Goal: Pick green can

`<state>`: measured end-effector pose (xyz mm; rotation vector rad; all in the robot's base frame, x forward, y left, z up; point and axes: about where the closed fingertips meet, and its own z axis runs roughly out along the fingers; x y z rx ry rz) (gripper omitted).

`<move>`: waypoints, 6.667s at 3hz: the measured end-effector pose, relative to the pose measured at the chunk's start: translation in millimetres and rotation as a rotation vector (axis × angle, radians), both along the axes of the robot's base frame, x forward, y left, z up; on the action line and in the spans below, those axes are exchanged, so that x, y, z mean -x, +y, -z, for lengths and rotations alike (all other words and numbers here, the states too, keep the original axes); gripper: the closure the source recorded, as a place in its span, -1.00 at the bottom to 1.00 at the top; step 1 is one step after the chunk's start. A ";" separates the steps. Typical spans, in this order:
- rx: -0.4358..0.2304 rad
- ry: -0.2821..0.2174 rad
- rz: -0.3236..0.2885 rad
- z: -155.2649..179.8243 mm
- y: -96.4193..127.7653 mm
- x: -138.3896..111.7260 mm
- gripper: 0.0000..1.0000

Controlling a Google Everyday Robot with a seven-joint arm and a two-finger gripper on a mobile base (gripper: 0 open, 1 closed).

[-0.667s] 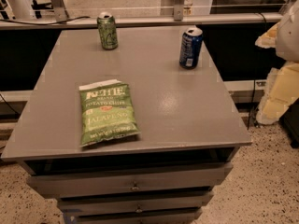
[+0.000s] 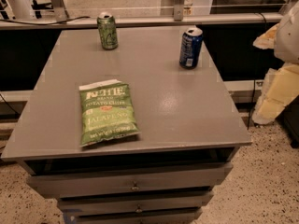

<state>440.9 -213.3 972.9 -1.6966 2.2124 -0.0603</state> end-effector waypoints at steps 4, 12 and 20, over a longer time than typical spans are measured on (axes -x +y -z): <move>-0.597 -0.098 0.069 83.6 161.4 -140.3 -1.00; -1.021 -0.318 0.129 93.4 302.0 -381.3 -1.00; -1.244 -0.203 0.039 50.6 398.1 -347.9 1.00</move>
Offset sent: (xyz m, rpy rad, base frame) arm 0.1121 0.1230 -0.0968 0.4848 -0.0468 -0.0557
